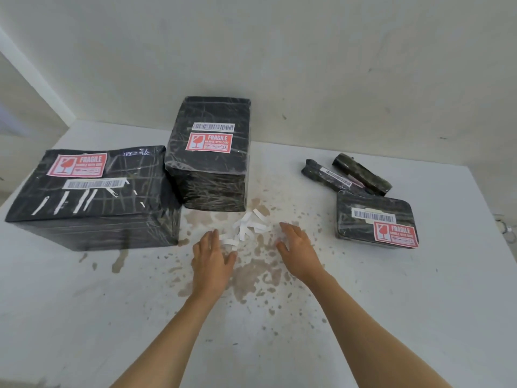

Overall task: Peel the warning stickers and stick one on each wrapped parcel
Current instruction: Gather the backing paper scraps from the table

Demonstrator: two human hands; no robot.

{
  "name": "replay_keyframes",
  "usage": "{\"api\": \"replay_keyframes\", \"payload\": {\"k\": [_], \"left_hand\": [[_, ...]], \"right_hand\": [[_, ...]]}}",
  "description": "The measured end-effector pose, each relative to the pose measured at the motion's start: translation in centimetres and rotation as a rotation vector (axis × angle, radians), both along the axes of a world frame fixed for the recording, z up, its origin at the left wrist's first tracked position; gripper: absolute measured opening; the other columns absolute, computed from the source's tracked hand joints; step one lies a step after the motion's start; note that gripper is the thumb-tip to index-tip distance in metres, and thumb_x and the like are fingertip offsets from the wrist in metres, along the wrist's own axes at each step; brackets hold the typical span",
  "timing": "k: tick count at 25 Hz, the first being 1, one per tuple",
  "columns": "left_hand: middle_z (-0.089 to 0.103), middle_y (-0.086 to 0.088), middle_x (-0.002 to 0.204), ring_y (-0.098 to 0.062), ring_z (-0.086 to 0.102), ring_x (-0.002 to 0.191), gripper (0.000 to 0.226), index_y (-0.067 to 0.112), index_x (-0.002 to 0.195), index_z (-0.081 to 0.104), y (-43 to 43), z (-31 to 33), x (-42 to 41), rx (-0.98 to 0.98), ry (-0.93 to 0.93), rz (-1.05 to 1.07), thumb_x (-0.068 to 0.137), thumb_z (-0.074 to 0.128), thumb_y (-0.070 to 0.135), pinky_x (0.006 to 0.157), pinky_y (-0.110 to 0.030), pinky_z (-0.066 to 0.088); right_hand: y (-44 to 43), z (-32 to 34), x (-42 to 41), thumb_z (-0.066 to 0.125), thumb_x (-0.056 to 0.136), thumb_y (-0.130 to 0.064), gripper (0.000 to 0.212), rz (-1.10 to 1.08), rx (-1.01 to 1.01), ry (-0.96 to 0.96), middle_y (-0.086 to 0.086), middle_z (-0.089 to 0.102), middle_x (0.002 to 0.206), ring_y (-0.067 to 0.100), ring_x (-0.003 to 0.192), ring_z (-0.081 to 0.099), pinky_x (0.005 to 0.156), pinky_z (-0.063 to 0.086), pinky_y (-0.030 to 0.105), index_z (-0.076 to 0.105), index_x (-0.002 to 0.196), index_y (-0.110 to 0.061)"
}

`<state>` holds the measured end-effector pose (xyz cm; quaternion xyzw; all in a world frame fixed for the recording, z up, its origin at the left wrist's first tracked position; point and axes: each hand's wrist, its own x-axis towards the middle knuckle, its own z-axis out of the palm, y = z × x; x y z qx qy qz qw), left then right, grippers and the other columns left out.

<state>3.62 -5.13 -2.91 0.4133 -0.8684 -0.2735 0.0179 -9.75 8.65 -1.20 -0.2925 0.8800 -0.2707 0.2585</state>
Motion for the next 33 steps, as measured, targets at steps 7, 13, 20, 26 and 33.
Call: {"api": "replay_keyframes", "payload": {"k": [7, 13, 20, 26, 33], "left_hand": [[-0.009, 0.001, 0.156, -0.01, -0.012, 0.143, 0.066, 0.012, 0.147, -0.007, 2.2, -2.4, -3.1, 0.061, 0.208, -0.092, 0.1, 0.039, 0.019, 0.114, -0.02, -0.009], [-0.007, 0.009, 0.154, 0.001, -0.012, 0.139, 0.053, 0.013, 0.149, 0.003, 3.3, -2.7, -4.4, 0.126, 0.229, -0.226, 0.102, 0.028, 0.014, 0.114, -0.016, -0.008], [-0.001, 0.013, 0.156, 0.001, -0.008, 0.143, 0.06, 0.018, 0.15, 0.006, 7.8, -1.5, -4.4, 0.332, 0.296, -0.293, 0.099, 0.037, 0.009, 0.117, -0.02, 0.0], [0.019, 0.015, 0.154, 0.0, 0.015, 0.141, 0.053, 0.026, 0.151, 0.015, 9.9, -0.1, -5.6, 0.433, 0.331, -0.279, 0.101, 0.033, 0.018, 0.116, -0.023, 0.019], [0.066, -0.006, 0.11, -0.024, 0.058, 0.106, 0.024, 0.008, 0.114, 0.067, 8.9, 0.9, -9.3, -0.031, 0.41, -0.313, 0.093, 0.055, 0.011, 0.091, -0.039, 0.048]], "right_hand": [[-4.5, -1.9, -1.3, 0.024, 0.104, -0.026, 0.048, 0.118, -0.089, -0.095, -0.008, 0.007, 0.159, 0.01, 0.147, -0.002, 0.116, -0.003, 0.027, 0.013, 0.151, -0.023], [-2.9, -1.8, -2.1, 0.026, 0.104, -0.018, 0.044, 0.259, -0.048, -0.079, -0.005, 0.018, 0.158, 0.007, 0.146, 0.006, 0.116, 0.0, 0.022, 0.024, 0.148, -0.018], [2.8, -1.5, -0.6, 0.029, 0.103, -0.014, 0.043, 0.142, -0.128, -0.088, -0.002, 0.026, 0.155, 0.007, 0.144, 0.015, 0.108, 0.006, 0.007, 0.03, 0.146, -0.014], [6.7, -1.6, -0.7, 0.043, 0.099, -0.016, 0.034, -0.158, -0.244, 0.143, 0.003, 0.058, 0.133, 0.016, 0.123, 0.053, 0.104, 0.04, 0.025, 0.055, 0.13, -0.012], [9.4, 0.2, -5.8, 0.063, 0.087, -0.027, 0.035, -0.791, -0.226, 0.527, 0.003, 0.047, 0.132, 0.024, 0.125, 0.037, 0.098, 0.031, 0.043, 0.056, 0.121, -0.022]]}}
